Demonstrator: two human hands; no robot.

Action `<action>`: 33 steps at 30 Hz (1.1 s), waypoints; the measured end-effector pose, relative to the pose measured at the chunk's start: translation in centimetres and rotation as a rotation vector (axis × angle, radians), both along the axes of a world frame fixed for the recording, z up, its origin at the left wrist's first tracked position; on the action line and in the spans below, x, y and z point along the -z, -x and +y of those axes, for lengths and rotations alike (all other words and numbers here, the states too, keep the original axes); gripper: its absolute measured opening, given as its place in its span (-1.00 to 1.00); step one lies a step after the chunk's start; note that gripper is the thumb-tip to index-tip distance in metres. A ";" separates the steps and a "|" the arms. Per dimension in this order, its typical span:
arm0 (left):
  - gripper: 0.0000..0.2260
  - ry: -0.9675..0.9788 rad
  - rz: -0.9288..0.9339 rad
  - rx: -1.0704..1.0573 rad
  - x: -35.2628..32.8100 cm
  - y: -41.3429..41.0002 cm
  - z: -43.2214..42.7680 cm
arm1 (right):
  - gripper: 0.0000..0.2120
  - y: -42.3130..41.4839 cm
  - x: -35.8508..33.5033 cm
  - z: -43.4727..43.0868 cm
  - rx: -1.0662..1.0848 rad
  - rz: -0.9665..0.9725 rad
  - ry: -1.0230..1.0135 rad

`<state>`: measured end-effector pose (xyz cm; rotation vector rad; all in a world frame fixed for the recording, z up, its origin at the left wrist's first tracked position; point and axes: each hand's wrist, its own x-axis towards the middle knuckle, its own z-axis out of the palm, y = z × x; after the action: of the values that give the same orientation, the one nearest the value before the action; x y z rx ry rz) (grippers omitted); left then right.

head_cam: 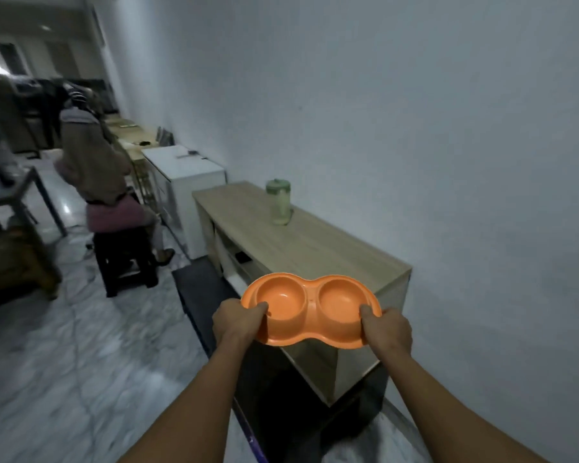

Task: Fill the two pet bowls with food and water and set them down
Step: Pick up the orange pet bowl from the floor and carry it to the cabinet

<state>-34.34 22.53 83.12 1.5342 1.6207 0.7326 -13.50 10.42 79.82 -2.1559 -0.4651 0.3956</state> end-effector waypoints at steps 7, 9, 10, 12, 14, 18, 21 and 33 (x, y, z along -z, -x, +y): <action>-0.67 -0.040 -0.007 -0.084 -2.2 9.5 12.1 | -0.49 8.2 -1.5 14.2 -0.081 -0.005 -0.011; -0.67 -0.047 0.004 -0.095 -2.6 11.9 15.8 | -0.51 10.3 -2.1 18.0 -0.088 -0.006 -0.014; -0.67 -0.051 0.005 -0.096 -2.7 12.8 17.4 | -0.52 11.2 -2.3 19.6 -0.090 0.005 -0.011; -0.68 -0.061 0.002 -0.096 -3.0 14.4 20.9 | -0.54 12.5 -2.8 23.1 -0.097 0.018 -0.001; -0.67 -0.058 -0.007 -0.103 -2.9 15.7 24.6 | -0.55 13.6 -3.0 26.9 -0.108 0.009 0.012; -0.67 -0.038 -0.018 -0.121 -2.7 16.9 31.5 | -0.53 14.5 -2.4 34.6 -0.121 -0.025 0.011; -0.67 -0.018 -0.016 -0.134 -2.5 17.2 37.3 | -0.53 14.6 -2.1 40.9 -0.133 -0.044 0.009; -0.65 -0.022 0.031 -0.175 -4.5 12.7 65.2 | -0.56 10.4 -2.7 69.9 -0.186 -0.057 -0.043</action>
<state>-47.04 87.75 87.59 1.4380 1.7918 0.8263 -23.93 80.28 82.55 -2.0934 -0.7035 0.4231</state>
